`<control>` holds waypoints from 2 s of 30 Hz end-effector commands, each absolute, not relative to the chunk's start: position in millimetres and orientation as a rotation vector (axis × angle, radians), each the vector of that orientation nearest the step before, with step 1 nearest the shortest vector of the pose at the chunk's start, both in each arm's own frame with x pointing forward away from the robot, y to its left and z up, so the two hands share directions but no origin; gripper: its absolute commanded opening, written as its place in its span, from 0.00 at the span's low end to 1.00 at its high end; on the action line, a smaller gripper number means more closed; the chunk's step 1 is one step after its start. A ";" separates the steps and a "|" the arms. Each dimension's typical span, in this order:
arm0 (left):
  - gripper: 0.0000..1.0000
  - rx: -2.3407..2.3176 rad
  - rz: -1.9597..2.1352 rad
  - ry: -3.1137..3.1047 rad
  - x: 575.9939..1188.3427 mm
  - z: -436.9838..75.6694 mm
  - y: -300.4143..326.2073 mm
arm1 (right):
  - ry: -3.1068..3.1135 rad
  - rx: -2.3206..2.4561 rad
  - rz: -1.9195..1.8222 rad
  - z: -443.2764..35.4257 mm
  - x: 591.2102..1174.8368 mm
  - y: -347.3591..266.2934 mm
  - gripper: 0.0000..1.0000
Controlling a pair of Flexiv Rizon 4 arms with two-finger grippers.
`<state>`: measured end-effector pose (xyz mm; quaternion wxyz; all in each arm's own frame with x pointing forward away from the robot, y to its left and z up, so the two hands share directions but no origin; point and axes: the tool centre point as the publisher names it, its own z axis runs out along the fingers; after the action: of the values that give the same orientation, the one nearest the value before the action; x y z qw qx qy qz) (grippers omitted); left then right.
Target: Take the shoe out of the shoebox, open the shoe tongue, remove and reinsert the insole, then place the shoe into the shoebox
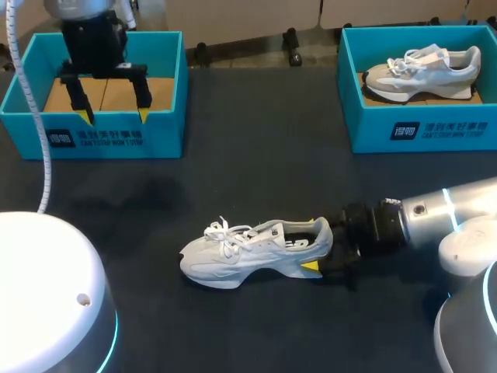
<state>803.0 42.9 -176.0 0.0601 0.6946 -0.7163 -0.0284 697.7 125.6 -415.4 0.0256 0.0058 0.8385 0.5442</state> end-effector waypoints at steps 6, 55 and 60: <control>1.00 2.063 -0.017 -2.288 744.6 -190.0 6.4 | 2.593 0.021 1.676 -420.3 694.4 128.0 0.00; 1.00 1.995 -0.117 -2.349 661.0 -233.1 -162.5 | 2.593 0.021 1.676 -420.3 694.4 128.0 0.00; 1.00 1.995 -0.117 -2.349 661.0 -233.1 -162.5 | 2.593 0.021 1.676 -420.3 694.4 128.0 0.00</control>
<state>659.6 -156.4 -233.4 0.0364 0.6470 -0.7611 -0.0285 697.8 125.7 -415.4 0.0257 0.0058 0.8385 0.5442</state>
